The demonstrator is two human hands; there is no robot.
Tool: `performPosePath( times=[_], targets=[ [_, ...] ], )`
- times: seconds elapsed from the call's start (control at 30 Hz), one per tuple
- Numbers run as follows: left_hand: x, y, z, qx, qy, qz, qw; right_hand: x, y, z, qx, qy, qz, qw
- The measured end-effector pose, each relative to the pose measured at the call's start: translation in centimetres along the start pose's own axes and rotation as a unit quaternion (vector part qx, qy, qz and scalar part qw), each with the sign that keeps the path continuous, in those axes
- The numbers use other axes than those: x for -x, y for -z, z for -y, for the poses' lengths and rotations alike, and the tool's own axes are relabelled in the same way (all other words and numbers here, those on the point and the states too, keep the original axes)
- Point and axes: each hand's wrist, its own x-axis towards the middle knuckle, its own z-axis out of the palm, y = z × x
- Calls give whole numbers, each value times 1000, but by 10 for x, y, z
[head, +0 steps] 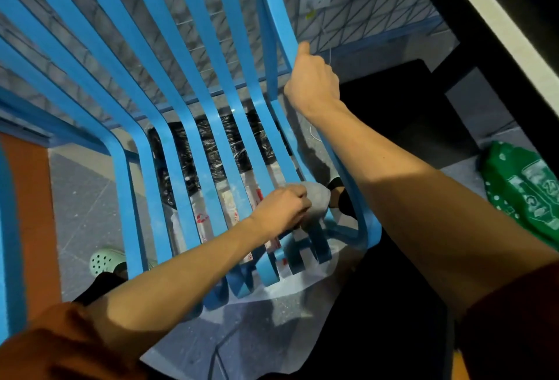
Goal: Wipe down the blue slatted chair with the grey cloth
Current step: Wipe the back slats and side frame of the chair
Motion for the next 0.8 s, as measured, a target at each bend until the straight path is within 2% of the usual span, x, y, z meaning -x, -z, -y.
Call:
performPosePath(
  times=[0.07,0.13,0.23,0.33,0.43,0.6,0.8],
  targets=[
    [9,-10,-8,60,1,-3,998,1,-1,0,2,1,4,1000],
    [17,-27,-21,132,25,29,991,0,-3,-1,1,2,6,1000],
    [15,-40,-30,193,15,61,979,-3,-3,-1,-5,3,5,1000],
    [9,-31,-22,146,-11,48,988,-2,-2,0,-13,6,4,1000],
    [-1,-16,-2,35,-19,22,999,0,1,0,-22,6,3,1000],
    [-29,7,41,37,70,-19,997,2,1,-1,-40,14,16,999],
    [-64,31,91,61,182,-82,978,1,-2,-3,-51,12,25,998]
  ],
)
